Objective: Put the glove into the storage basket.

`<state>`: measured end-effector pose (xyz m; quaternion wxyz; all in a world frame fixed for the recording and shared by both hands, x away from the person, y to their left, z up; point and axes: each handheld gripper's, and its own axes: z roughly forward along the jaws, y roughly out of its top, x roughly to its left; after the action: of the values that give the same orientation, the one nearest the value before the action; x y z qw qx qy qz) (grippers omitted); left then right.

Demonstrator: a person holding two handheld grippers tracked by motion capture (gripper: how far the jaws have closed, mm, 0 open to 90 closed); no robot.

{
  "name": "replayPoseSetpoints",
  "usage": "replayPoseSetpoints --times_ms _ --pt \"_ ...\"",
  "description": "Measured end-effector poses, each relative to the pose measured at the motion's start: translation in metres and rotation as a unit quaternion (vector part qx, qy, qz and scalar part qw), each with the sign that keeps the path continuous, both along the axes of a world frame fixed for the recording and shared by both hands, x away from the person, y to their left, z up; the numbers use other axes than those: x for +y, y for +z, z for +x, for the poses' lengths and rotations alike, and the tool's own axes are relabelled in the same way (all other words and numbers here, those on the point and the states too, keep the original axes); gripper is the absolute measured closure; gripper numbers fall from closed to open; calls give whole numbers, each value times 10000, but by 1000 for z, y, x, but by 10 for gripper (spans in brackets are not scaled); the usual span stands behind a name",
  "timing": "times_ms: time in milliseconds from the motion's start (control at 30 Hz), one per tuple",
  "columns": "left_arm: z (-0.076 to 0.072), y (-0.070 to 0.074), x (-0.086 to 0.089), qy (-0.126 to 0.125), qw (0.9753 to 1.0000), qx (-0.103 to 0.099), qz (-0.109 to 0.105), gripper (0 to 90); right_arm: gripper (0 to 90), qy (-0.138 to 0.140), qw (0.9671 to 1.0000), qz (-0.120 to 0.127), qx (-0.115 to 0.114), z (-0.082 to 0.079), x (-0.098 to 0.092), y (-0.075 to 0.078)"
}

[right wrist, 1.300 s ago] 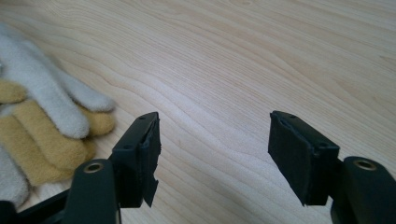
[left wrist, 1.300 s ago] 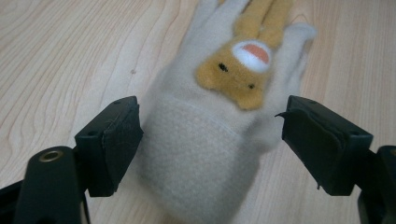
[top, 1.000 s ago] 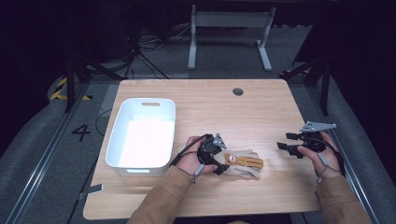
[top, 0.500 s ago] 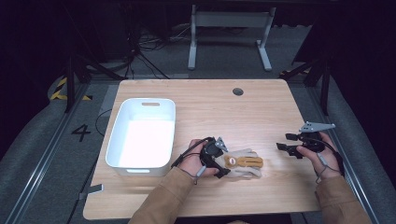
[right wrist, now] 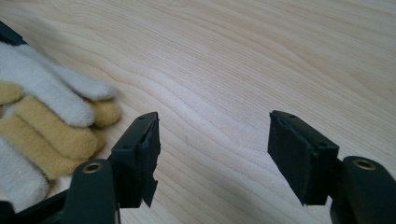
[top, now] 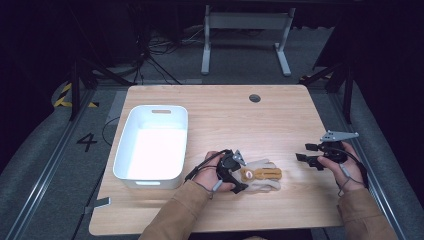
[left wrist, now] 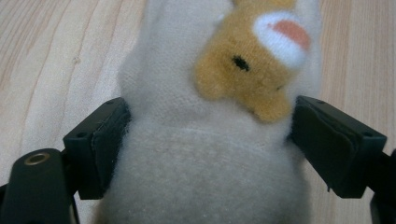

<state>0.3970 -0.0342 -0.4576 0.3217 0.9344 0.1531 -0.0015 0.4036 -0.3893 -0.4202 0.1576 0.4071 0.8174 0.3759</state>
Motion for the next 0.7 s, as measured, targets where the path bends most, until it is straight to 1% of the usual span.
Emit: replayPoseSetpoints --times_ms 33,67,100,133,200,233,267,300,333,400,467,567,633,667,700 --pt "0 0 -1 -3 10000 -29 3 156 349 4 10000 -3 3 0 0 0" --pt "-2 2 -1 2 10000 -49 51 157 349 13 10000 -9 5 0 1 0" --pt "-2 2 -1 2 10000 -49 51 158 349 13 10000 -9 5 0 1 0" --pt "-3 4 -1 24 9999 -109 48 161 349 17 10000 7 3 0 1 0" --pt "-5 6 0 3 9999 -167 45 165 348 9 10000 34 25 0 0 1" --pt "-5 6 0 3 9999 -167 45 165 348 9 10000 34 25 0 0 1" --pt "-6 5 -2 6 9998 -165 115 163 345 -13 10000 46 44 0 0 0" --pt "-6 5 -2 6 9998 -165 115 159 345 -13 10000 46 44 0 0 0" --pt "-6 2 -4 -42 9997 -171 161 155 346 5 10000 56 53 0 0 -1" --pt "-6 2 -5 -72 9998 -163 129 152 345 6 10000 28 72 0 1 -1" --pt "-6 1 -5 -104 9997 -167 156 147 345 -1 10000 31 68 0 1 -1" --pt "-7 -1 -6 -147 9996 -173 140 126 345 -8 10000 32 71 0 1 -2" --pt "-8 -2 -5 -312 9988 -305 213 116 346 -1 10000 22 90 0 0 -3" --pt "-8 -2 -5 -312 9988 -305 213 114 346 -1 10000 22 90 0 0 -3" --pt "-8 -2 -4 -372 9984 -366 214 114 346 1 10000 18 95 0 0 -3"
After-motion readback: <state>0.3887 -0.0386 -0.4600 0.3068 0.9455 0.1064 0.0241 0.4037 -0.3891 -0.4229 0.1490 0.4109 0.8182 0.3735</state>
